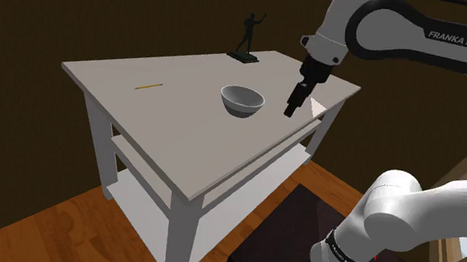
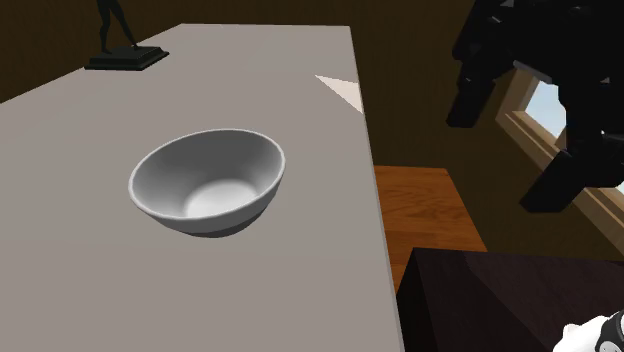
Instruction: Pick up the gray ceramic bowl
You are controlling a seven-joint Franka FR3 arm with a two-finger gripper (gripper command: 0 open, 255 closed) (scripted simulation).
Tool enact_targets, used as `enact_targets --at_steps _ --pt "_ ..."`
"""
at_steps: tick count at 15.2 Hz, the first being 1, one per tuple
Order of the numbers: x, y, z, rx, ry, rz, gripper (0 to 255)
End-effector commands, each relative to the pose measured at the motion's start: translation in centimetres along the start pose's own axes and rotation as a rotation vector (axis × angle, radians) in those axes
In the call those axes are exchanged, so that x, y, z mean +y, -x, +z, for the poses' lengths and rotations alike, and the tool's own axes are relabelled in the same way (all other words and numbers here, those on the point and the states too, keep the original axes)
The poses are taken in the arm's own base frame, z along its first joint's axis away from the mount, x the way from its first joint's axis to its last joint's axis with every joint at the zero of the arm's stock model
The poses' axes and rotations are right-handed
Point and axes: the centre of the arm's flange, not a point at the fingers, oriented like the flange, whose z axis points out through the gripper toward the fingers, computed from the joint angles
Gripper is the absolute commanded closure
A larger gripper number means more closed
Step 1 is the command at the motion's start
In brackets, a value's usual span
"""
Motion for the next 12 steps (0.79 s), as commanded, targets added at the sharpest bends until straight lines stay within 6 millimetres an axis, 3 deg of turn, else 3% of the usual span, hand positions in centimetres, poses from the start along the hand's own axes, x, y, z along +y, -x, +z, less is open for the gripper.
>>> enact_targets --at_steps 1,12 --pt "0.0 0.0 0.0 0.000 0.000 0.000 0" --pt "12.4 -10.1 3.7 -0.026 -0.143 -0.054 0"
